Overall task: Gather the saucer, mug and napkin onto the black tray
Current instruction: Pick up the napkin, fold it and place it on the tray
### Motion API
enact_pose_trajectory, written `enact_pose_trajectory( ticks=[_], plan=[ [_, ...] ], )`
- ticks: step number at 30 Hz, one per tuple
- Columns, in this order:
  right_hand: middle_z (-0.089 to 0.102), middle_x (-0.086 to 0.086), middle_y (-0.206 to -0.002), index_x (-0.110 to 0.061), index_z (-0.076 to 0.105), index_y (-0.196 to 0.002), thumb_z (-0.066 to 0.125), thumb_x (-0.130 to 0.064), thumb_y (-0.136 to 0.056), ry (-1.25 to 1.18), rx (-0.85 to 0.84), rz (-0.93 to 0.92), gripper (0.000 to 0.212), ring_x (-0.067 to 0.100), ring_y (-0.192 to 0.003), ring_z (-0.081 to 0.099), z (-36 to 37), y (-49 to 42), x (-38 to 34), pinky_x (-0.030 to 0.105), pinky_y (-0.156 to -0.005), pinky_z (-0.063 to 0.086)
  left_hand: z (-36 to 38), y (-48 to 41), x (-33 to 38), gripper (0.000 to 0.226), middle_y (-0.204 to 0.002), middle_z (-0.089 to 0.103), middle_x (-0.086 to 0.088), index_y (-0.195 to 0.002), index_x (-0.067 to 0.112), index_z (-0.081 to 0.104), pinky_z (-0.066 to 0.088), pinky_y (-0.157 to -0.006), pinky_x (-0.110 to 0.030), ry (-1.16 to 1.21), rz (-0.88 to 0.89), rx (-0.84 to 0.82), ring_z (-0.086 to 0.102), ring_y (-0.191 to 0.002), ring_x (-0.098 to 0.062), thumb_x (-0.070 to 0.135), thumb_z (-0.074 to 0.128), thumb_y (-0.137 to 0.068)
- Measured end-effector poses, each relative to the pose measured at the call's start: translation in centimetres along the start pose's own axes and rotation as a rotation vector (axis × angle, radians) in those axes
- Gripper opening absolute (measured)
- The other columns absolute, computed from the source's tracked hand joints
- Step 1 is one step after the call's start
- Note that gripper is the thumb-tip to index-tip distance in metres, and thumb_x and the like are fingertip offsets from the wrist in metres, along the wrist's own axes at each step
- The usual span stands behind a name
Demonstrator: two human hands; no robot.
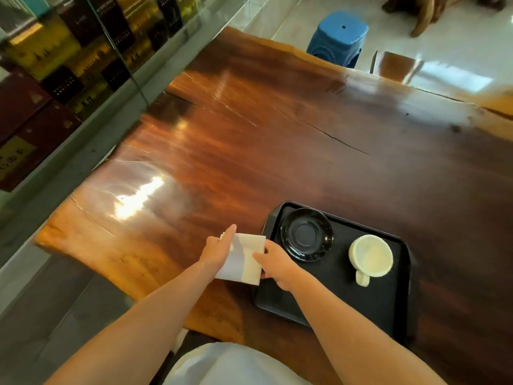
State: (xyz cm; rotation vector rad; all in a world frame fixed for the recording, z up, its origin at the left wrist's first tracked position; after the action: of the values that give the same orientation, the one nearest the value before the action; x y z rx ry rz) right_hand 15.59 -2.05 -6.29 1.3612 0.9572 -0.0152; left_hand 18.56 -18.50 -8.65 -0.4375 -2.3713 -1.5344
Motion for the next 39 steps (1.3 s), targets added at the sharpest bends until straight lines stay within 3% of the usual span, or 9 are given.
enact_pose_trajectory(
  ticks=[5, 8, 13, 18, 22, 27, 29, 33, 39],
  plan=[
    [0.062, 0.0, -0.121, -0.026, 0.05, -0.134, 0.05, -0.013, -0.098, -0.132, -0.007, -0.003, 0.038, 0.02, -0.108, 0.06, -2.3, 3.1, 3.1, 0.048, -0.085, 0.059, 3.5, 3.0, -1.0, 0.074, -0.118, 0.051, -0.002, -0.14, 0.023, 0.045, 0.043, -0.086, -0.038, 0.028, -0.001, -0.069, 0.054, -0.098, -0.019, 0.075, 0.043, -0.088],
    [0.064, 0.002, -0.119, -0.028, 0.054, -0.127, 0.052, -0.021, -0.099, -0.23, 0.016, 0.03, 0.03, 0.025, -0.108, 0.062, -3.4, 4.8, 5.1, 0.053, -0.088, 0.058, 5.5, 4.8, -1.5, 0.074, -0.12, 0.054, -0.005, -0.141, 0.019, 0.044, 0.045, -0.087, -0.038, 0.062, 0.012, -0.074, 0.055, -0.105, -0.023, 0.072, 0.045, -0.09],
    [0.069, 0.007, -0.111, -0.028, 0.059, -0.119, 0.057, -0.044, -0.094, -0.412, 0.113, 0.137, 0.03, 0.028, -0.102, 0.066, -4.7, 6.9, 7.8, 0.048, -0.088, 0.058, 8.6, 7.1, -2.4, 0.081, -0.13, 0.057, -0.011, -0.143, 0.016, 0.044, 0.046, -0.107, -0.049, 0.152, -0.02, -0.185, 0.056, -0.118, -0.032, 0.073, 0.054, -0.085],
    [0.071, 0.004, -0.107, -0.031, 0.061, -0.108, 0.054, -0.06, -0.091, -0.432, 0.17, 0.144, 0.034, 0.024, -0.099, 0.068, -5.8, 7.6, 10.1, 0.047, -0.09, 0.058, 10.2, 8.3, -2.4, 0.073, -0.122, 0.062, -0.011, -0.135, 0.017, 0.052, 0.049, -0.104, -0.05, 0.146, 0.026, -0.197, 0.061, -0.112, -0.031, 0.071, 0.055, -0.086],
    [0.069, 0.003, -0.109, -0.029, 0.056, -0.118, 0.052, -0.062, -0.091, -0.417, 0.197, 0.164, 0.043, 0.024, -0.099, 0.067, -6.2, 7.7, 11.5, 0.045, -0.086, 0.059, 11.0, 8.5, -2.3, 0.067, -0.113, 0.064, -0.011, -0.123, 0.012, 0.061, 0.049, -0.098, -0.043, 0.075, 0.116, -0.174, 0.061, -0.107, -0.029, 0.069, 0.045, -0.092],
    [0.069, 0.001, -0.103, -0.035, 0.055, -0.097, 0.053, -0.061, -0.09, -0.447, 0.208, 0.197, 0.027, 0.022, -0.094, 0.067, -6.1, 8.0, 12.4, 0.039, -0.074, 0.06, 11.3, 8.5, -2.8, 0.064, -0.107, 0.068, -0.018, -0.105, 0.005, 0.067, 0.051, -0.094, -0.045, 0.061, 0.142, -0.144, 0.065, -0.102, -0.033, 0.064, 0.045, -0.095],
    [0.067, 0.002, -0.106, -0.033, 0.053, -0.105, 0.052, -0.063, -0.09, -0.452, 0.195, 0.224, 0.034, 0.023, -0.096, 0.066, -5.9, 7.9, 12.7, 0.042, -0.078, 0.061, 11.1, 8.4, -2.9, 0.067, -0.106, 0.068, -0.02, -0.106, 0.001, 0.066, 0.05, -0.086, -0.041, 0.038, 0.145, -0.122, 0.065, -0.099, -0.032, 0.063, 0.044, -0.096],
    [0.065, 0.004, -0.108, -0.03, 0.049, -0.116, 0.053, -0.059, -0.092, -0.491, 0.187, 0.252, 0.037, 0.025, -0.098, 0.065, -5.8, 7.8, 13.1, 0.045, -0.087, 0.059, 11.3, 8.4, -3.0, 0.054, -0.111, 0.067, -0.019, -0.102, 0.011, 0.063, 0.052, -0.099, -0.048, 0.02, 0.091, -0.168, 0.064, -0.106, -0.034, 0.061, 0.043, -0.098],
    [0.063, 0.01, -0.125, -0.02, 0.05, -0.135, 0.052, -0.036, -0.1, -0.558, 0.176, 0.232, 0.038, 0.032, -0.112, 0.061, -6.7, 7.4, 13.4, 0.054, -0.097, 0.053, 11.6, 8.3, -3.0, 0.04, -0.114, 0.068, -0.017, -0.112, 0.017, 0.059, 0.053, -0.1, -0.053, 0.039, 0.015, -0.235, 0.066, -0.106, -0.034, 0.053, 0.045, -0.101]
  ],
)
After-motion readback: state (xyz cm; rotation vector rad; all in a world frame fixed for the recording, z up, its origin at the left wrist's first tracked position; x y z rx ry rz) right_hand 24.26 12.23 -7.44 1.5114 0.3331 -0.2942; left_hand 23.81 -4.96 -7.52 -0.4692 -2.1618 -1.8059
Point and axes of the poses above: each hand's wrist, its own y-axis away from the middle knuckle, its own z-axis out of the palm, x = y × z, the point moved 6 cm from there along -y, towards the middle knuckle
